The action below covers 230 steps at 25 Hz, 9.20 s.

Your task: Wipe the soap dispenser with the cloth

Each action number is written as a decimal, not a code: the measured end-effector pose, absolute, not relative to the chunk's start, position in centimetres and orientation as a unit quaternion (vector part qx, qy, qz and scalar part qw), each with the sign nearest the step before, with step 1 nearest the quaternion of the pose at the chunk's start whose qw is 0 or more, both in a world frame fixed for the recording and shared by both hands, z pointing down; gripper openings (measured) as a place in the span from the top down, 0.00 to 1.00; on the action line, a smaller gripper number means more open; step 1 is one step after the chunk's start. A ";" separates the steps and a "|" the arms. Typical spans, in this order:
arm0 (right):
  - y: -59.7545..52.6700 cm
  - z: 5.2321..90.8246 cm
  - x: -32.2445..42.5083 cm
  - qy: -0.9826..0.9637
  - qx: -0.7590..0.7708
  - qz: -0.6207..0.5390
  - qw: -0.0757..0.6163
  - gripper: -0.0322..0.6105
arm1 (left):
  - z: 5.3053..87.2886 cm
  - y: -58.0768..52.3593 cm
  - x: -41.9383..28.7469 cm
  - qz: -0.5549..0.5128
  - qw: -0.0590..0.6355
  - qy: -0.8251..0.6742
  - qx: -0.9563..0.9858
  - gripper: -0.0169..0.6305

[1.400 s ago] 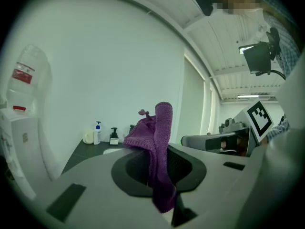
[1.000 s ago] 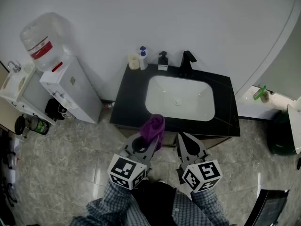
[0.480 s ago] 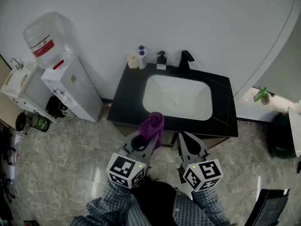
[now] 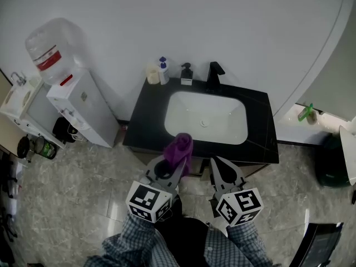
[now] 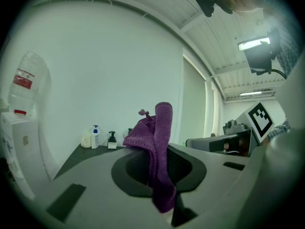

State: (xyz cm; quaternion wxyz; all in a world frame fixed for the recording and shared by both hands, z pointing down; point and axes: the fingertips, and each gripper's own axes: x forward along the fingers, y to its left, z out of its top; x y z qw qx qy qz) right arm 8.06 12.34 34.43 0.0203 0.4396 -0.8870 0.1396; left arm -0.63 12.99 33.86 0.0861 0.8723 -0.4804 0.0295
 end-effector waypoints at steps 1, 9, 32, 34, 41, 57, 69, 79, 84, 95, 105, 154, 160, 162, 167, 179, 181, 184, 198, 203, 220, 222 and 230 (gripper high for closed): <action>12.1 34.5 8.0 -0.887 0.440 0.139 0.020 0.92 | 33.9 12.6 -0.6 0.030 0.085 -0.479 0.873 0.89; 7.2 34.9 7.8 -0.885 0.446 0.136 0.020 0.92 | 34.6 7.5 -0.2 0.033 0.083 -0.466 0.880 0.88; -16.2 37.6 1.5 -0.852 0.488 0.187 0.043 0.92 | 37.7 -16.2 -6.9 0.061 0.131 -0.427 0.892 0.88; -17.3 37.9 1.5 -0.849 0.492 0.190 0.046 0.92 | 38.2 -17.5 -7.1 0.064 0.136 -0.425 0.893 0.88; -19.7 39.5 1.4 -0.845 0.491 0.206 0.057 0.92 | 40.0 -21.3 -7.7 0.069 0.151 -0.434 0.886 0.88; -24.5 42.3 3.8 -0.849 0.474 0.221 0.073 0.92 | 41.6 -31.4 -8.7 0.074 0.121 -0.490 0.860 0.89; -26.1 45.7 3.4 -0.848 0.458 0.252 0.084 0.92 | 45.3 -37.6 -10.5 0.082 0.133 -0.524 0.838 0.88; -27.4 46.6 3.9 -0.846 0.460 0.256 0.085 0.92 | 49.2 -39.0 -11.0 0.117 0.151 -0.533 0.825 0.89; -27.6 46.8 4.6 -0.842 0.465 0.258 0.086 0.92 | 51.1 -39.4 -11.3 0.104 0.185 -0.546 0.810 0.89; -27.4 46.8 4.9 -0.841 0.467 0.259 0.087 0.92 | 53.2 -37.8 -12.1 0.138 0.202 -0.546 0.801 0.89; -27.7 45.4 4.8 -0.844 0.468 0.251 0.075 0.92 | 47.4 -35.2 -11.5 0.133 0.139 -0.533 0.824 0.89; -24.8 45.2 9.1 -0.835 0.482 0.253 0.075 0.92 | 42.5 -36.9 -3.5 0.106 0.071 -0.519 0.845 0.88; -24.6 45.4 9.3 -0.832 0.484 0.261 0.071 0.92 | 41.9 -39.3 -4.2 0.104 0.065 -0.540 0.832 0.89; -24.7 45.5 9.3 -0.832 0.484 0.262 0.072 0.92 | 42.6 -39.6 -3.7 0.112 0.067 -0.537 0.834 0.88; -24.7 45.9 9.3 -0.834 0.481 0.261 0.078 0.92 | 44.6 -40.3 -1.5 0.122 0.079 -0.516 0.844 0.88; -24.1 46.7 10.7 -0.823 0.492 0.271 0.083 0.92 | 49.4 -40.8 1.3 0.129 0.127 -0.490 0.853 0.89; -24.0 46.7 10.8 -0.822 0.493 0.271 0.083 0.92 | 49.8 -40.6 1.7 0.127 0.130 -0.482 0.857 0.88; -23.7 46.7 10.7 -0.822 0.493 0.271 0.084 0.92 | 50.8 -39.9 1.9 0.130 0.149 -0.471 0.860 0.88; -23.1 45.9 9.2 -0.822 0.501 0.257 0.085 0.92 | 49.6 -35.3 -2.3 0.119 0.182 -0.471 0.855 0.89; -22.9 44.1 8.0 -0.822 0.509 0.242 0.075 0.92 | 46.4 -33.4 -5.0 0.111 0.160 -0.476 0.857 0.89; -18.9 40.5 3.1 -0.827 0.518 0.210 0.050 0.92 | 41.5 -24.3 -9.3 0.090 0.138 -0.458 0.874 0.89; -18.4 40.2 3.0 -0.828 0.519 0.206 0.050 0.92 | 41.3 -23.4 -9.4 0.087 0.139 -0.458 0.874 0.89; -15.9 38.8 2.7 -0.845 0.497 0.191 0.050 0.92 | 39.8 -19.1 -9.0 0.078 0.125 -0.472 0.869 0.88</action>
